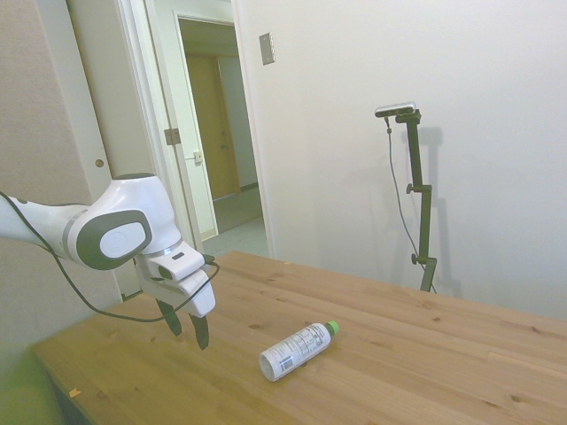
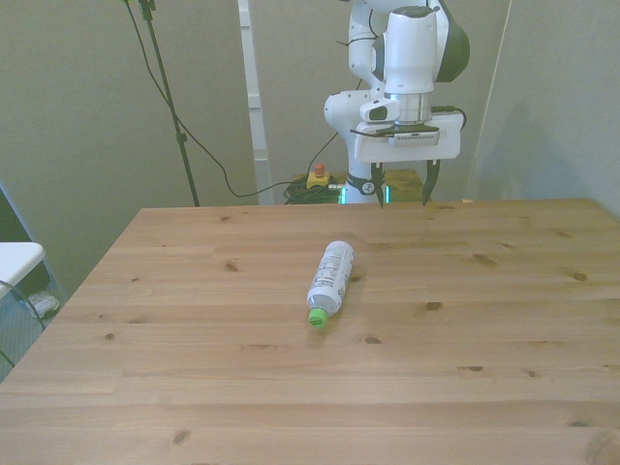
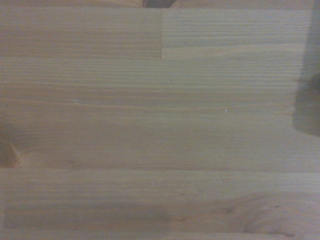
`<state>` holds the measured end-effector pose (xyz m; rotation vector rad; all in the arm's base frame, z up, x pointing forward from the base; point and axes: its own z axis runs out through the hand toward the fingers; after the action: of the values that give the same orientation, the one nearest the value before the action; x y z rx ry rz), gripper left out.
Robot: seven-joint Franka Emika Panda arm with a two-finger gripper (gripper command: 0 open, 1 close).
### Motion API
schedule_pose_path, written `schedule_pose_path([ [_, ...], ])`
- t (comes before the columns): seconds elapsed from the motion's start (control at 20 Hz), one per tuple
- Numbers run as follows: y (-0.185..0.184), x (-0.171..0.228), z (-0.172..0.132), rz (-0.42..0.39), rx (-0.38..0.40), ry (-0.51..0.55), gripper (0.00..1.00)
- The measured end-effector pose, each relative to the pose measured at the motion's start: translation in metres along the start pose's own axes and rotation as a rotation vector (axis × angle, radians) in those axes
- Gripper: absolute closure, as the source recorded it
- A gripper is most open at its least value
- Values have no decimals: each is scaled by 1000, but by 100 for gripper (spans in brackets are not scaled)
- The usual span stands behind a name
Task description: Stand the water bottle
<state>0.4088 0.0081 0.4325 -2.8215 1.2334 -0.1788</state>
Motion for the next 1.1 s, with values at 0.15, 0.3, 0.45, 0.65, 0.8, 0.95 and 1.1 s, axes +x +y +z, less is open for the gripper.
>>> schedule_pose_path([
  [0.15, -1, 2, -1, -7, 7, 8, 0],
  [0.3, -3, 24, -17, 20, 41, 44, 0],
  [0.45, 2, 77, -39, 85, 64, 99, 0],
  [0.65, 2, 160, -44, 160, 76, 157, 0],
  [0.8, -9, 208, -26, 192, 70, 164, 0],
  [0.95, -30, 240, 0, 211, 69, 163, 0],
  [1.1, -49, 258, 27, 235, 59, 157, 0],
])
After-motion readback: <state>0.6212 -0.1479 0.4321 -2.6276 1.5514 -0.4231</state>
